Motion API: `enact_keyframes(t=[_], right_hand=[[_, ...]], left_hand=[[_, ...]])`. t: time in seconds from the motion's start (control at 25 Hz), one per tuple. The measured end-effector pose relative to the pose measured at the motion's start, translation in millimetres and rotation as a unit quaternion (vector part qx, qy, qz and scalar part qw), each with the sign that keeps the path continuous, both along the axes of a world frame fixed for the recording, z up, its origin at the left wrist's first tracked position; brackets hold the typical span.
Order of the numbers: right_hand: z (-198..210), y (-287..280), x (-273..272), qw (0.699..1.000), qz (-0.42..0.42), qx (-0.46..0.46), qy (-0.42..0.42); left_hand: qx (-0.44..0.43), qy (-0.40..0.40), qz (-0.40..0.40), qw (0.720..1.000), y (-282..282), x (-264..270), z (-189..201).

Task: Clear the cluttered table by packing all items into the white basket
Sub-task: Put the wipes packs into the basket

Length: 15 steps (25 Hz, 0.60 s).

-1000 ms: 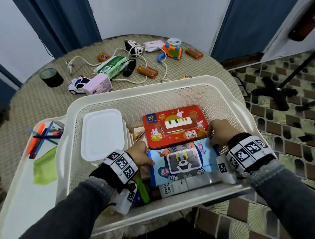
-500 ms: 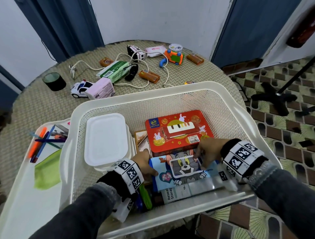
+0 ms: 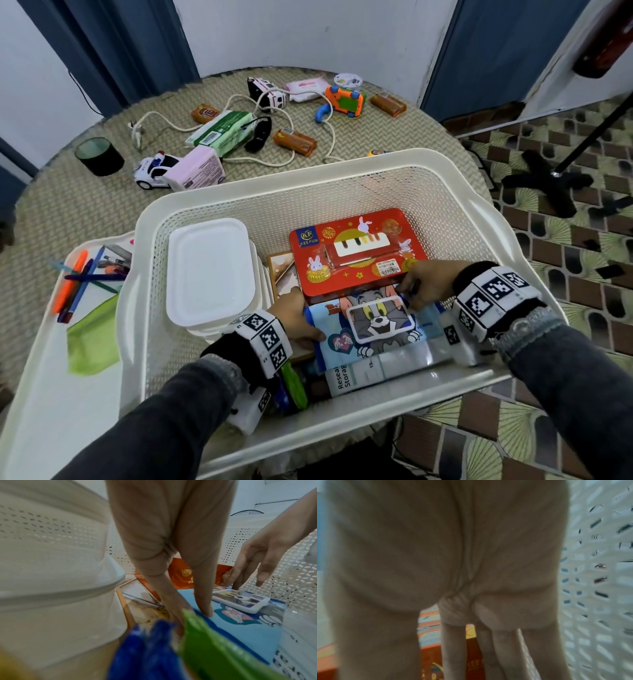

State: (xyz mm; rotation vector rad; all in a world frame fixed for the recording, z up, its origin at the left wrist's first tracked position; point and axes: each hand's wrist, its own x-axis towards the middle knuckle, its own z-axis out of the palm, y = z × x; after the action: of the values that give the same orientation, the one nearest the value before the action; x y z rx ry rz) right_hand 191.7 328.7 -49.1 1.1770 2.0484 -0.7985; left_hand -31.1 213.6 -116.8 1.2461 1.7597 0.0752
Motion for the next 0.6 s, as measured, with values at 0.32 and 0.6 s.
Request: enact_keyframes(t=[0.32, 0.6], right_hand=[[9, 10, 8, 0.965, -0.206, 0.100, 0.129], [20, 11, 1, 0.912, -0.247, 0.180, 0.275]], left_hand=[[0.174, 0.019, 0.070, 0.982, 0, 15, 31], [0.274, 0.091, 0.092, 0.953, 14, 16, 60]])
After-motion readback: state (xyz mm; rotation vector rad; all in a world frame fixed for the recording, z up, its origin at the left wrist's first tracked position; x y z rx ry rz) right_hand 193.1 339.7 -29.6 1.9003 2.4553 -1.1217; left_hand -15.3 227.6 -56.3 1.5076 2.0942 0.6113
